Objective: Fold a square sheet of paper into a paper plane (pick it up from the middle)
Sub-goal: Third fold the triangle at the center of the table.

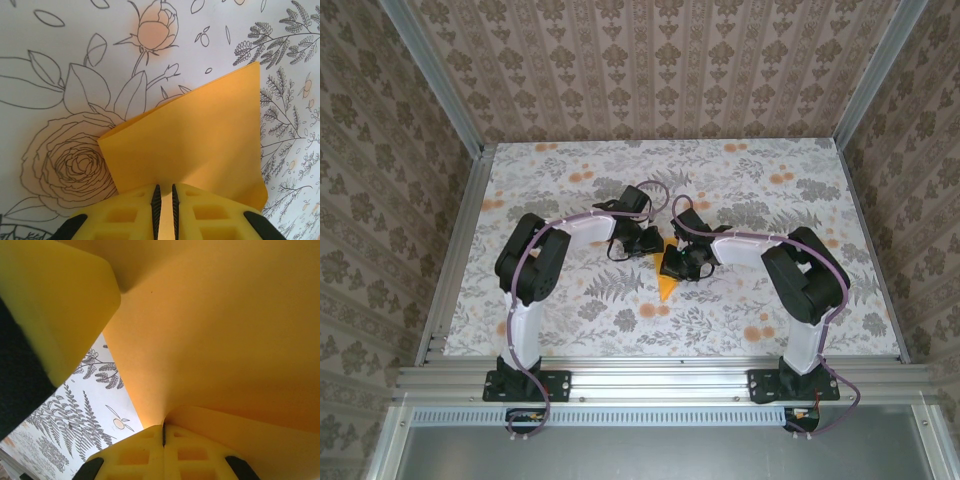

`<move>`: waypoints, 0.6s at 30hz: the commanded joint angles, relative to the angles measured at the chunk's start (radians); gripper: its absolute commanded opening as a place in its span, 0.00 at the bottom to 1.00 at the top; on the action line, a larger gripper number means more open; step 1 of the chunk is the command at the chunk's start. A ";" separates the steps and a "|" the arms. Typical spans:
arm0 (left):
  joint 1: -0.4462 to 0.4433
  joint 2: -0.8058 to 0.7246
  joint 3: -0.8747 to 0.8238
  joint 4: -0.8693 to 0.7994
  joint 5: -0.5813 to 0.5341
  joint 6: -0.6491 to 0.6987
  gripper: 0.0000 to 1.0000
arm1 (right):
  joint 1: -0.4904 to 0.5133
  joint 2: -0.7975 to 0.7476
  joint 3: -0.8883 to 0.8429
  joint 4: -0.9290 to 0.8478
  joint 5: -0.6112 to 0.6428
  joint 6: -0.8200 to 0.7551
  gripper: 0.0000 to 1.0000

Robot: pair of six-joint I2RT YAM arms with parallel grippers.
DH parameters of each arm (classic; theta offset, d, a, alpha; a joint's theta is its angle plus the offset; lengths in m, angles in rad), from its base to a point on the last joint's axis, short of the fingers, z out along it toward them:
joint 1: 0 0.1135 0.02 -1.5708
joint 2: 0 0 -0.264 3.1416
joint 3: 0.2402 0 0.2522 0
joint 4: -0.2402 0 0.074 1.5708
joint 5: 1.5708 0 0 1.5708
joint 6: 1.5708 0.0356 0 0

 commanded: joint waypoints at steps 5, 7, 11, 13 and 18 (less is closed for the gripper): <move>-0.010 0.034 -0.002 -0.061 -0.032 0.026 0.19 | 0.005 0.021 -0.018 -0.022 0.013 0.006 0.14; -0.010 0.034 -0.002 -0.062 -0.033 0.026 0.19 | 0.005 0.018 -0.019 -0.028 0.014 0.002 0.18; -0.010 0.034 0.001 -0.063 -0.033 0.026 0.19 | 0.005 0.009 -0.020 -0.034 0.014 -0.003 0.28; -0.010 0.034 0.004 -0.064 -0.033 0.028 0.19 | 0.005 0.006 -0.024 -0.034 0.013 -0.009 0.33; -0.008 0.036 0.027 -0.080 -0.030 0.036 0.19 | 0.005 0.007 -0.034 -0.021 0.011 -0.015 0.38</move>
